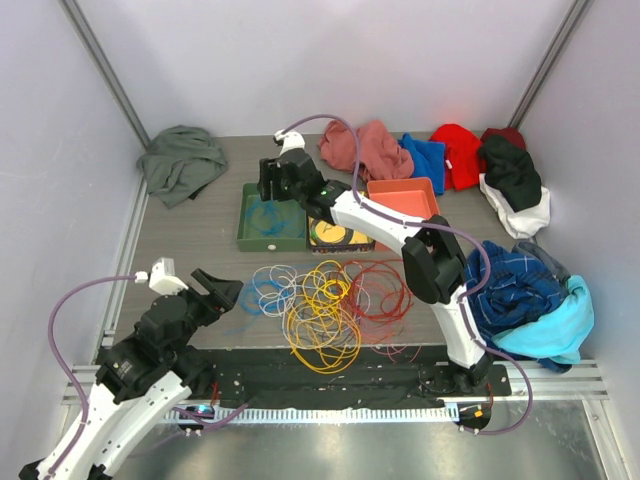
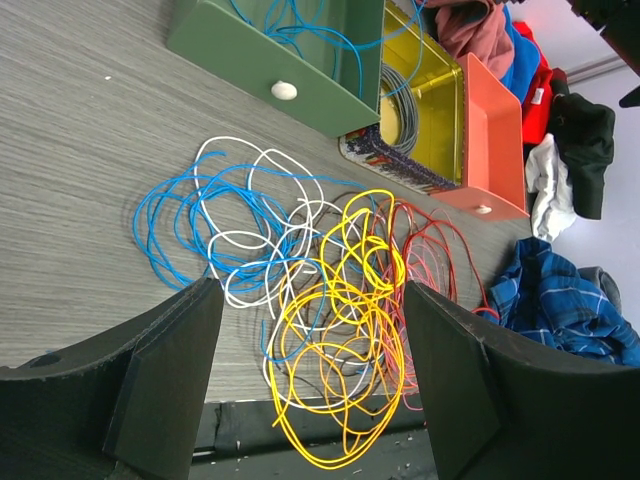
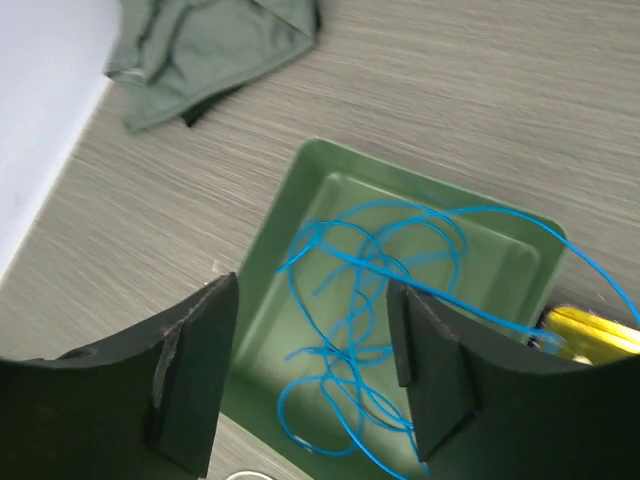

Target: Untangle the cables

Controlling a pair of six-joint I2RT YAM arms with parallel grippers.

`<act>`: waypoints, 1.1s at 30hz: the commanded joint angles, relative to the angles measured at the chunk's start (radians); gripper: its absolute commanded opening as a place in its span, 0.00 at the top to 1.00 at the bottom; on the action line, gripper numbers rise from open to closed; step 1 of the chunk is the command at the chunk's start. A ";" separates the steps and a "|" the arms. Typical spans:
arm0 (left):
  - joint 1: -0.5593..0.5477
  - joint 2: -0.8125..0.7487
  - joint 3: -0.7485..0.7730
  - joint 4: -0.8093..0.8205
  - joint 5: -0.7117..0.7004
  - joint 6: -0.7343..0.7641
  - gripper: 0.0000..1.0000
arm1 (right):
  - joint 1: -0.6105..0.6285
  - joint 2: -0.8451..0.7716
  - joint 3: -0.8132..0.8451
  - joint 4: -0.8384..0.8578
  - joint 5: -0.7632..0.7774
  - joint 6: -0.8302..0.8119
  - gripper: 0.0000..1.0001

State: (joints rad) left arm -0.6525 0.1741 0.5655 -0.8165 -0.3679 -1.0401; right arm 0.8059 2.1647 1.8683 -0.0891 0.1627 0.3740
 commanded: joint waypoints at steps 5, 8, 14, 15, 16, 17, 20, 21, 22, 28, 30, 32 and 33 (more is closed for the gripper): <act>-0.001 0.062 -0.007 0.092 0.018 0.020 0.23 | 0.007 -0.179 -0.079 -0.057 0.208 -0.069 0.26; -0.001 0.076 -0.018 0.114 0.029 0.018 0.23 | 0.006 -0.249 -0.205 -0.018 0.251 -0.072 0.26; -0.001 0.113 -0.027 0.143 0.052 0.015 0.23 | -0.046 -0.313 -0.417 0.046 0.236 0.009 0.27; -0.001 0.117 -0.027 0.149 0.053 0.017 0.23 | -0.057 -0.313 -0.454 0.066 0.229 0.016 0.27; -0.001 0.120 -0.027 0.151 0.055 0.017 0.23 | -0.072 -0.312 -0.468 0.074 0.221 0.020 0.27; -0.001 0.126 -0.027 0.154 0.057 0.020 0.23 | -0.080 -0.304 -0.478 0.080 0.213 0.025 0.27; -0.001 0.140 -0.024 0.158 0.061 0.023 0.23 | -0.109 -0.293 -0.509 0.116 0.195 0.029 0.27; -0.001 0.148 -0.024 0.163 0.061 0.023 0.23 | -0.114 -0.284 -0.524 0.138 0.187 0.026 0.27; -0.001 0.151 -0.024 0.162 0.061 0.023 0.23 | -0.122 -0.276 -0.529 0.146 0.187 0.023 0.27; -0.001 0.189 -0.029 0.180 0.060 0.023 0.23 | -0.151 -0.217 -0.535 0.193 0.152 0.022 0.27; -0.001 0.203 -0.029 0.192 0.061 0.025 0.23 | -0.159 -0.200 -0.523 0.207 0.138 0.025 0.27; -0.001 0.220 -0.027 0.200 0.061 0.026 0.23 | -0.163 -0.169 -0.509 0.212 0.121 0.025 0.27; -0.001 0.225 -0.027 0.204 0.061 0.029 0.23 | -0.166 -0.157 -0.489 0.210 0.115 0.026 0.27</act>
State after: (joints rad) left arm -0.6525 0.3721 0.5369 -0.6792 -0.3115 -1.0351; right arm 0.6502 1.9717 1.3369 0.0486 0.3122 0.3885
